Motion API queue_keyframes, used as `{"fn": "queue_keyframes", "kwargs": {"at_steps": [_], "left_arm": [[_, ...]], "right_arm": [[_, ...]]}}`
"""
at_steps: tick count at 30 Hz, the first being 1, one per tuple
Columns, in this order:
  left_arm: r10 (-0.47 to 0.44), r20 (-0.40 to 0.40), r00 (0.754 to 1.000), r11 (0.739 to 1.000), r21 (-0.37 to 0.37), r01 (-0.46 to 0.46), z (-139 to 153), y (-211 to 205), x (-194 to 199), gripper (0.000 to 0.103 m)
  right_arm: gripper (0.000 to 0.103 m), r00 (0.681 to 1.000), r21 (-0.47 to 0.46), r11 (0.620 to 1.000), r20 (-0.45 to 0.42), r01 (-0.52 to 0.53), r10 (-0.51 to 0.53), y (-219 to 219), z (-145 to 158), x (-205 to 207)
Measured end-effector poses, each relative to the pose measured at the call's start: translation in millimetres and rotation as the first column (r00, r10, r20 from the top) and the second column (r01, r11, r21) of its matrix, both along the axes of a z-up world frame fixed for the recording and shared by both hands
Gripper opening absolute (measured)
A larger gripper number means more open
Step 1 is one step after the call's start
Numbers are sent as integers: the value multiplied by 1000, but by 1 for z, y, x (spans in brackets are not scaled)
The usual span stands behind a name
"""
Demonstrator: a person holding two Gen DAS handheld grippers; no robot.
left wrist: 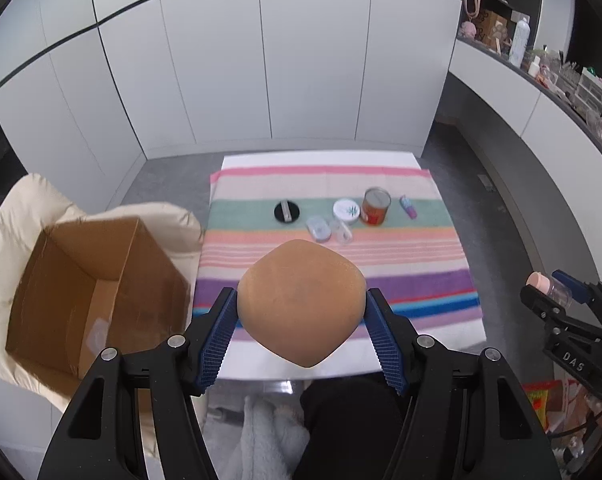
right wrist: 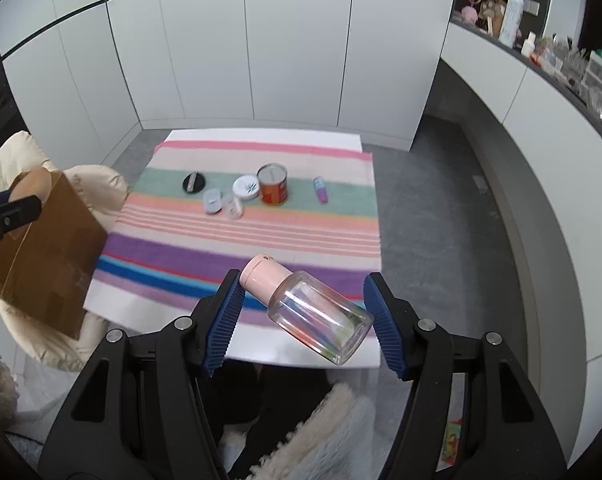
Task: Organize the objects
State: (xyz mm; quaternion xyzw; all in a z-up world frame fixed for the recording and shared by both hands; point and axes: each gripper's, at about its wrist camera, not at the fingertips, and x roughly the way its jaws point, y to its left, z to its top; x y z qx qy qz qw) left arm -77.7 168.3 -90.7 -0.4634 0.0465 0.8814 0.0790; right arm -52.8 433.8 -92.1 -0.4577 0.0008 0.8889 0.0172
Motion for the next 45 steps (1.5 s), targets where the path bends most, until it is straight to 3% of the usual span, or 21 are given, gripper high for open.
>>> {"fn": "queue_keyframes", "kwargs": {"at_steps": [8,17,25,37,45], "left_arm": [[-10,-6,1000,1000,-29,10,-7,-17,19,65],[-10,-47,999,999,-44,8,-3,-21,18,65],[-10,-18,1000,1000,-22,9,-8,-31,19,65],[147,14,989,989,-20,-146,-17,-98,30,65],[288,58,956,958,-8,-288,-29,-162,45,65]], "right_arm": [[64,999,-12,1000,35,-8,8,-6,-15,26],[64,999,-5,1000,51,-17,17,-12,-21,29],[64,996,-4,998,67,-62,62,-32,-25,22],[64,968,-10,971,77,-237,238,-107,-30,5],[64,921,-10,924,79,-381,381,-173,-29,2]]}}
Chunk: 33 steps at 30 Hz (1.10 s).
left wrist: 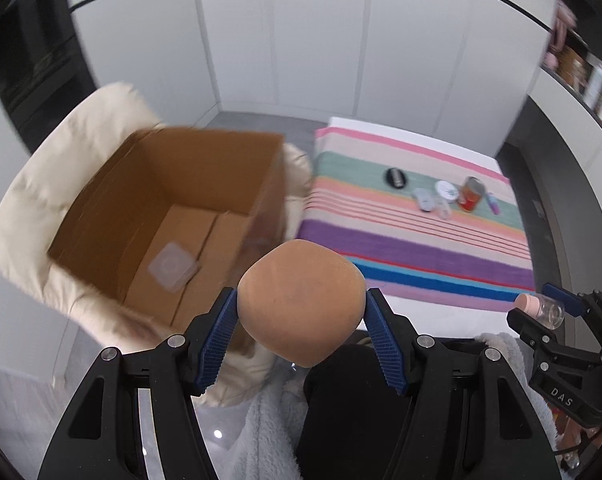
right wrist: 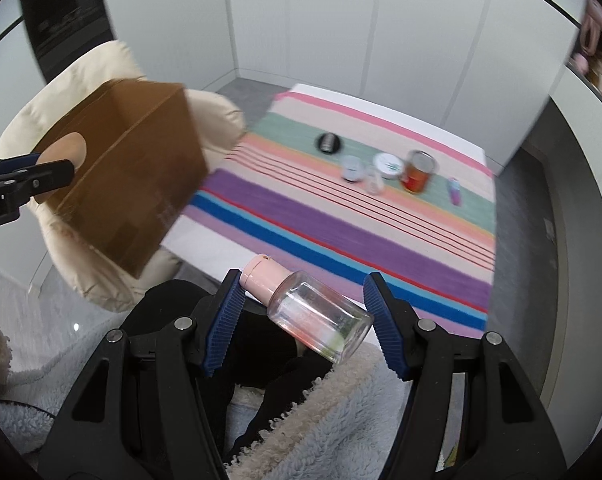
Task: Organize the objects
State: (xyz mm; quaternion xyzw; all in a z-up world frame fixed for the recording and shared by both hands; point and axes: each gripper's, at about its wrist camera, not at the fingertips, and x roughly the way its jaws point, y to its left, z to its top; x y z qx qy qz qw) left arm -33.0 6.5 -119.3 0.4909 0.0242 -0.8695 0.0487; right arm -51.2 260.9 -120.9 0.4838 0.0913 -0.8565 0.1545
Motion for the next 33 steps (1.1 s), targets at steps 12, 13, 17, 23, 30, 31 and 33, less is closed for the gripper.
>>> {"fn": "queue_keyframes", "kwargs": {"at_steps": [12,13,17,23,30,31,33], "left_arm": [[234,6,972,972,11,-234,-5,-98,38,65],[252,5,968,968,9,-252,-5,-105,42,65],[315,2,949,949,1,-315,-6,-131,54,66],[375,-7,927,927,-6,-375,-6,-162,54,66],[395,19,918,919,4,-395,-12,-188,29,66],[394,31,919,919,12,-395,-15,-192,23,66],[398,46,916,917,13,-399,-19,-197,13,66]], "right_arm": [[64,963,-1,964,-35,-266,266,-125,8,11],[64,954,3,955,-37,-296,296,-139,8,14],[64,922,7,922,-35,-387,387,-177,7,25],[64,887,15,887,-34,-461,461,-220,4,32],[64,868,17,869,-42,-494,495,-260,0,13],[64,867,18,868,-43,-496,497,-266,0,9],[64,865,23,866,-43,-500,500,-276,-2,0]]}}
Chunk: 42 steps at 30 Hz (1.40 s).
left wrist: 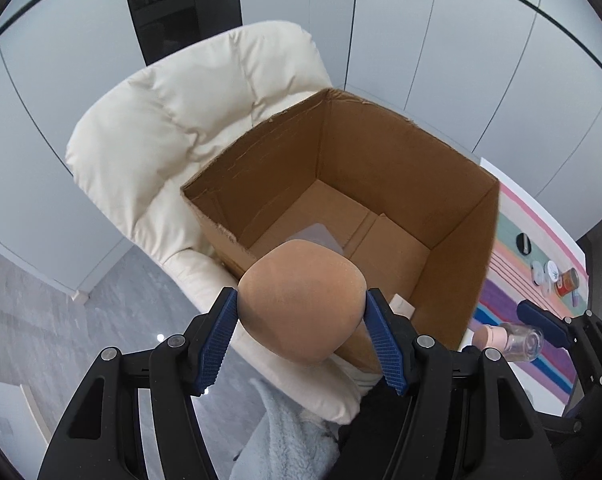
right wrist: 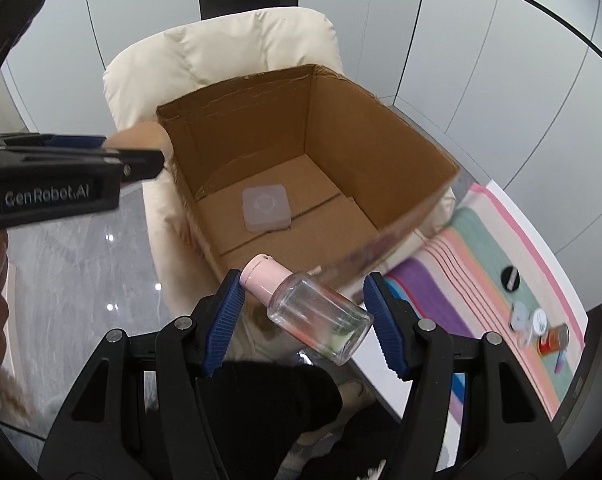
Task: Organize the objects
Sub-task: 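Open the left tool over the box while the right tool releases the glass bottle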
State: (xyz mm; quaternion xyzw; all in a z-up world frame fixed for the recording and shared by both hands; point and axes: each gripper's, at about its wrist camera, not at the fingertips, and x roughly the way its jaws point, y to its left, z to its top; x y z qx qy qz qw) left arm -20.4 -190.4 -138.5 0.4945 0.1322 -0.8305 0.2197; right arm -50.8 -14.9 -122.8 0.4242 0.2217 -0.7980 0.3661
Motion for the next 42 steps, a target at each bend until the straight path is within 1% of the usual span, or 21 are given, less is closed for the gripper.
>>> {"fn": "queue_keyframes", "kwargs": {"at_steps": [4,5,9,11,14,15,16,17,18,19,21,24,29,35,39,42], "left_arm": [[8,-24,1000,1000,21,-8,-3,-17,-21,66],[5,-25,1000,1000,14,-4,-3,-20,-27,66],[-4,-7,1000,998,-59,4,-10,-22,-48,66],[-24,6,1000,997,-74,24,-14,-20,-55,66],[-37,15,999,998,-56,38,-17,-20,-58,69],[-35,16,999,999,-28,36,-18,-22,-58,74],[-30,17,999,999,-12,31,-18,-24,-57,79],[-26,14,1000,1000,-5,26,-18,-25,-57,82],[-25,8,1000,1000,-5,25,-17,-26,-56,88],[-25,3,1000,1000,-12,25,-16,-26,-56,91],[-23,-4,1000,999,-26,23,-13,-25,-54,91],[-34,-9,999,999,-18,34,-12,-23,-54,91],[-49,6,999,998,-25,49,-14,-19,-55,91],[-56,-5,998,998,-29,56,-9,-16,-52,91],[-57,-6,998,996,-71,56,0,-14,-42,91],[-69,-20,997,995,-79,67,9,-10,-27,91]], "right_arm": [[64,1000,13,1000,1,-3,3,-18,-7,-19],[64,1000,15,1000,3,-2,1,-22,-9,-24],[64,1000,18,1000,22,8,-8,-38,-20,-41],[64,999,19,1000,35,4,-5,-46,-27,-46],[65,999,18,1000,48,6,-7,-53,-36,-49],[65,998,8,1000,64,6,-7,-54,-39,-50],[72,996,-3,1000,86,17,-17,-53,-42,-52],[83,995,-10,1000,93,30,-29,-51,-43,-53],[86,995,-19,999,93,46,-44,-49,-45,-54],[88,995,-22,998,90,51,-49,-47,-46,-53],[88,995,-25,998,85,58,-56,-44,-45,-55],[88,995,-28,997,71,77,-75,-37,-42,-57],[88,992,-32,994,79,102,-99,-22,-39,-61],[88,989,-25,992,76,126,-124,-10,-38,-61],[88,986,-17,990,83,143,-141,-2,-37,-60],[89,983,-15,987,88,162,-160,10,-35,-57]]}}
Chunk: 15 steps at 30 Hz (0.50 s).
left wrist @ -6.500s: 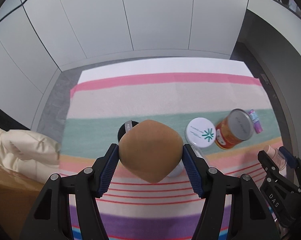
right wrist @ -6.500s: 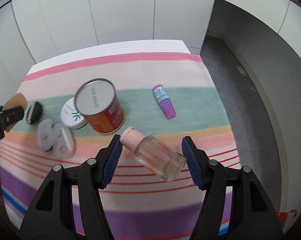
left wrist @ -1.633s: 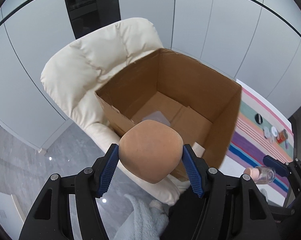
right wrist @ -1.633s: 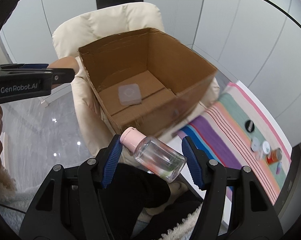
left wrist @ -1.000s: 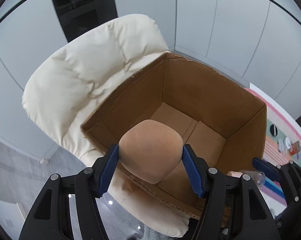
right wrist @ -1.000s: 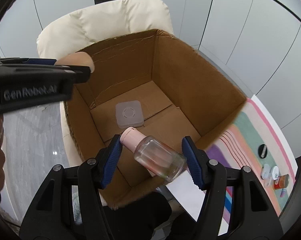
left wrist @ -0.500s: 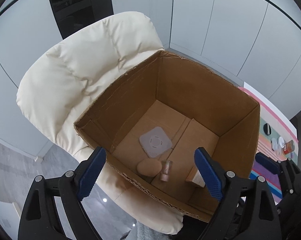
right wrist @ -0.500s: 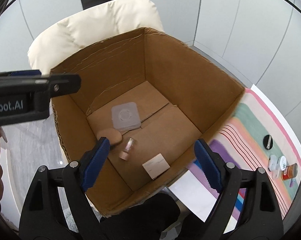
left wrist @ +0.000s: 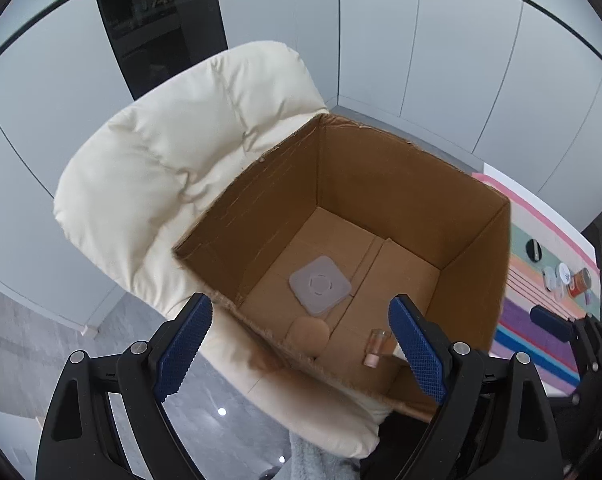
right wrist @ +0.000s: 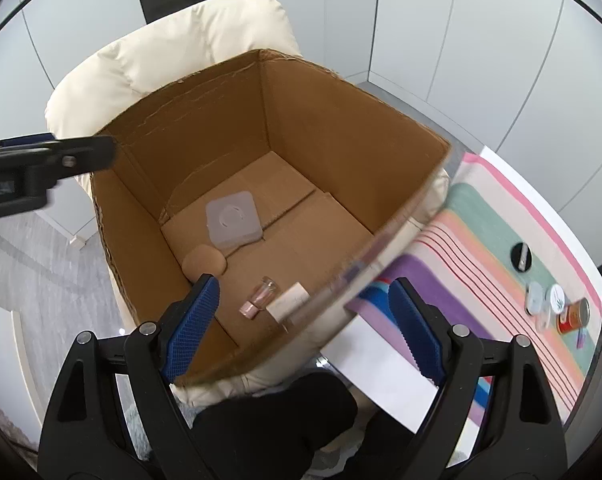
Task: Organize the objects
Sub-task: 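Open the left tool over the box while the right tool releases the glass bottle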
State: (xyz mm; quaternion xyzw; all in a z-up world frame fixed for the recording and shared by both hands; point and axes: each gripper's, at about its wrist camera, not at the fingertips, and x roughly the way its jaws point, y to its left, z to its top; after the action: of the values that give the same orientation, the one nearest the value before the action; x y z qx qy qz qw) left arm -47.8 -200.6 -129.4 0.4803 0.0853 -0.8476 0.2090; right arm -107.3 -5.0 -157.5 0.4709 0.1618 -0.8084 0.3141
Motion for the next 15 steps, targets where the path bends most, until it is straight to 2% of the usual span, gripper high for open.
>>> {"fn": "queue_keyframes", "kwargs": {"at_steps": [5,13,15], "left_arm": [[8,-16,1000,1000,-20,-9,12,18,19,91],[-52,0,999,998,36,52,9,54,54,91],[-57,3,998,998,30,57,8,61,62,91]], "right_arm": [[89,1000,-6,1000,1,27,-27,22,8,8],[89,999,-19,999,-9,45,-45,54,22,31],[89,999,-24,998,-10,50,-50,61,25,37]]}}
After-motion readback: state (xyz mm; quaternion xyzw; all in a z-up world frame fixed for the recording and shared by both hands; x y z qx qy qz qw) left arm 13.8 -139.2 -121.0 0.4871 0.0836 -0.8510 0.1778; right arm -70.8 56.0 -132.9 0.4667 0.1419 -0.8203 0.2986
